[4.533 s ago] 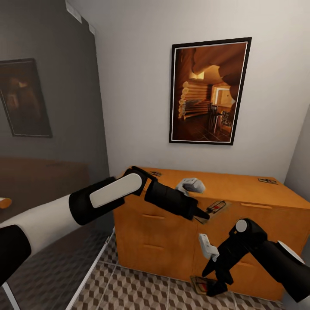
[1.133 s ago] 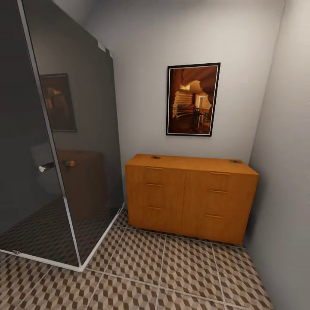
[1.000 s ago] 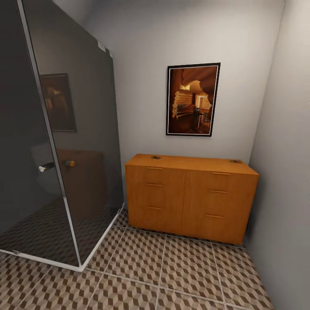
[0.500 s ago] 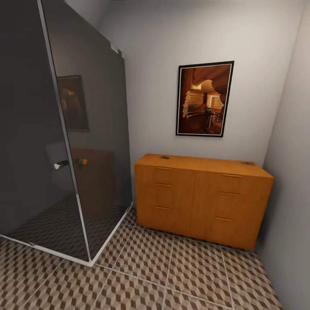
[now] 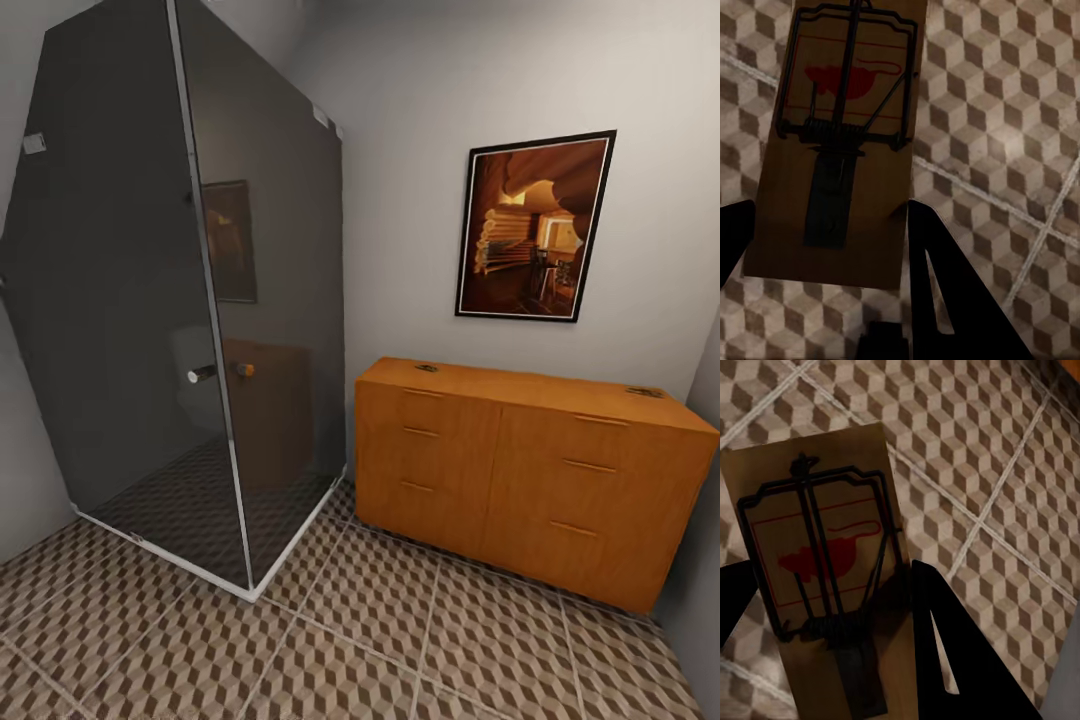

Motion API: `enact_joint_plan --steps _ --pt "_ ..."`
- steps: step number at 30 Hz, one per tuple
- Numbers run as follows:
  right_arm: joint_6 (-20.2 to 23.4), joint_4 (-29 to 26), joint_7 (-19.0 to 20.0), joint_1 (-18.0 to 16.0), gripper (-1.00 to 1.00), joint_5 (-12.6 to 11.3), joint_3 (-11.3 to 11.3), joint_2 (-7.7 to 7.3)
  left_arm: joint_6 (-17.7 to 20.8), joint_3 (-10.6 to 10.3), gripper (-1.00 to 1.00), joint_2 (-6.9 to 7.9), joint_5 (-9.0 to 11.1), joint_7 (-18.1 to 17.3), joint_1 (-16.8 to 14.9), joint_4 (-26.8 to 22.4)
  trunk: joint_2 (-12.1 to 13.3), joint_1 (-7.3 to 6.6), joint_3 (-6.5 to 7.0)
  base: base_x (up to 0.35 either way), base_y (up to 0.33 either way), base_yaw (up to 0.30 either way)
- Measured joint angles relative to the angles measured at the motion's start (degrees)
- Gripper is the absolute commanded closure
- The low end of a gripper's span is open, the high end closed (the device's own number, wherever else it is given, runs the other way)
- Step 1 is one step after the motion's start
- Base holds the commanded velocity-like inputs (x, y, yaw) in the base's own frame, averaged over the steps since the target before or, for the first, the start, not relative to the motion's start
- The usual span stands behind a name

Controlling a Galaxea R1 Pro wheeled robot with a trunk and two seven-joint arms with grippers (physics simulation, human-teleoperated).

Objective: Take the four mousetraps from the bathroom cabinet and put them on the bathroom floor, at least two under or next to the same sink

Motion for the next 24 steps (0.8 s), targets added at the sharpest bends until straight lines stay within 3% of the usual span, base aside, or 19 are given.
enact_joint_plan --steps 21,24 --pt "-0.27 -0.09 -0.46 0.01 1.00 -0.06 -0.11 -0.15 0.00 0.00 1.00 -0.01 -0.01 -0.04 0.01 0.00 0.00 0.00 0.00 0.000 0.000 0.264" --pt "0.29 0.02 -0.15 0.02 1.00 1.56 1.76 0.11 0.02 -0.01 1.00 0.02 -0.05 -0.04 0.00 0.01 0.00 0.00 0.00 0.000 0.000 0.021"
